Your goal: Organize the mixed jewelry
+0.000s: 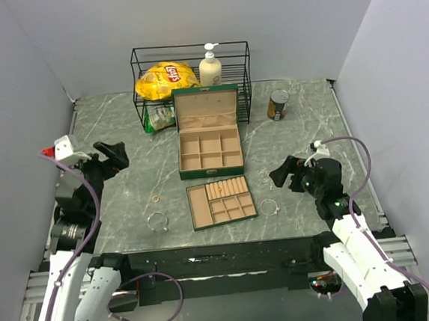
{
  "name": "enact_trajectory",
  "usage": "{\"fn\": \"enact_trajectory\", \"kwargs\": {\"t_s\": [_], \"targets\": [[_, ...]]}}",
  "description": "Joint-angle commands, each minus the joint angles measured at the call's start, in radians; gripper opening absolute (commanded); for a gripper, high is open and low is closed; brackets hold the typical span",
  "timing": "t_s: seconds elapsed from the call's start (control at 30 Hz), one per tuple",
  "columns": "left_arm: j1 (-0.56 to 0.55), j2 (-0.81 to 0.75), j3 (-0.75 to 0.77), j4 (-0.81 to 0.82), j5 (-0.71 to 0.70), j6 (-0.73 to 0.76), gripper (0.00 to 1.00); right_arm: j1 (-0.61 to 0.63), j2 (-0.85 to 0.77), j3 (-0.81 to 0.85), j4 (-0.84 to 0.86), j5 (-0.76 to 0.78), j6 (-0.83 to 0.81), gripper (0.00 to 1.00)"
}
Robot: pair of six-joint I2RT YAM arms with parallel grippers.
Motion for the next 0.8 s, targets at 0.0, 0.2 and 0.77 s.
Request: {"fn": "enact_trajectory", "kwargs": {"t_s": [0.0,0.2,0.77], "targets": [[-0.001,-0.049,0.052,-0.099,-0.003,0.035,0.96,0.005,-0.012,0.019,-0.008,-0.062,0.065,1.0],[-0.003,-0.084,0.076,-0.311,-0.02,0.051,0.96,0.006,0.003,-0.03,0.082,-0.249,0.036,1.0],[-0.012,-0.178,-0.039,-0.322,-0.176,-0.071,0.96,0.33,0.104,0.151,-0.162,0.146,-0.071,1.0]]}}
